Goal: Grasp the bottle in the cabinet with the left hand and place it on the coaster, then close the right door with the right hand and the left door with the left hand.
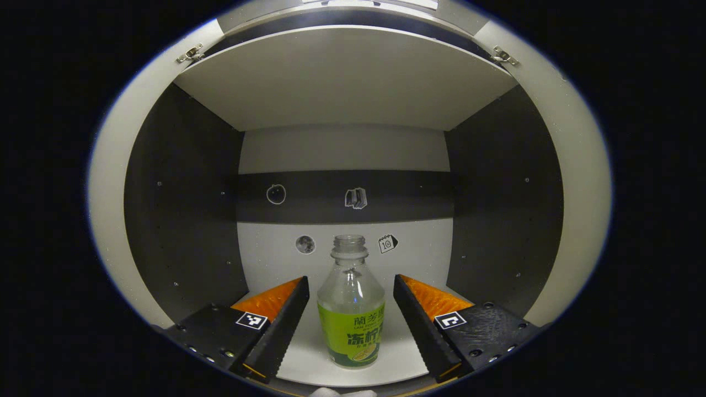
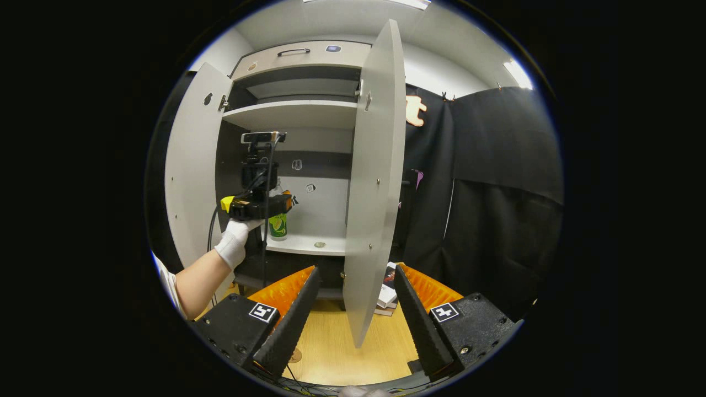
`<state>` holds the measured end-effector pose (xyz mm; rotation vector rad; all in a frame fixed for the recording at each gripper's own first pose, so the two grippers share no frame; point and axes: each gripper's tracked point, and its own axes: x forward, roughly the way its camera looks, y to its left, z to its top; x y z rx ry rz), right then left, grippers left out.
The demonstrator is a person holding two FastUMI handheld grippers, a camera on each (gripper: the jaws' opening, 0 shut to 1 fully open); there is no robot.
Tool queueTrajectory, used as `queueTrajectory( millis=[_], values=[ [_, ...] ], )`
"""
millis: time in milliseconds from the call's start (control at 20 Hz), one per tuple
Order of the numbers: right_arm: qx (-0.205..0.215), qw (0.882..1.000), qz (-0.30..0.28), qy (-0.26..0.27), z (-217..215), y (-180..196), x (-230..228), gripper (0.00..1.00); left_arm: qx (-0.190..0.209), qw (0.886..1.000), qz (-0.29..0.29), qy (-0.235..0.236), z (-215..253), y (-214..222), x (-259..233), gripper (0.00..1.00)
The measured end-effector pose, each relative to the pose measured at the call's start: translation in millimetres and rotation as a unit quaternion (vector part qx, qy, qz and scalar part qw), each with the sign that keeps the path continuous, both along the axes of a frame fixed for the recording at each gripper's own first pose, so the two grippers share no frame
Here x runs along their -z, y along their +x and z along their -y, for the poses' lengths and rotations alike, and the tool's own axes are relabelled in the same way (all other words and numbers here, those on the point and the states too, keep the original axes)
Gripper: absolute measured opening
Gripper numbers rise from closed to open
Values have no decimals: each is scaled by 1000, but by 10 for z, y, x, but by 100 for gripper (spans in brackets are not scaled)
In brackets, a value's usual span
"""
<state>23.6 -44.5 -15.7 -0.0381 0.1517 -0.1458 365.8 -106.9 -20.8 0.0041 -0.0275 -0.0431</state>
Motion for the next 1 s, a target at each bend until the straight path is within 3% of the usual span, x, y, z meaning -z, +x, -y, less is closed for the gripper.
queueTrajectory(
  millis=[200, 250, 300, 450, 750, 1000],
  values=[
    [4, 1000, 5, 5, 37, 18, -38, 84, -1, 1000, -16, -2, 4, 131, 133, 94],
    [4, 1000, 7, 4, 43, 17, -51, 84, -3, 1000, -22, -1, -2, 146, 160, 90],
    [3, 1000, 8, 4, 43, 16, -66, 84, 0, 1000, -18, -3, -10, 131, 138, 75],
    [2, 1000, 12, 0, 60, 3, -90, 84, 19, 1000, -10, -19, 36, -55, 18, 73],
    [-8, 1000, 8, 6, 67, -14, -12, 84, 65, 997, 40, -33, 71, -818, -167, 72],
    [-21, 1000, -12, 6, 22, -80, 199, 84, 75, 996, 37, -27, 38, -1676, 190, 72]
  ],
)
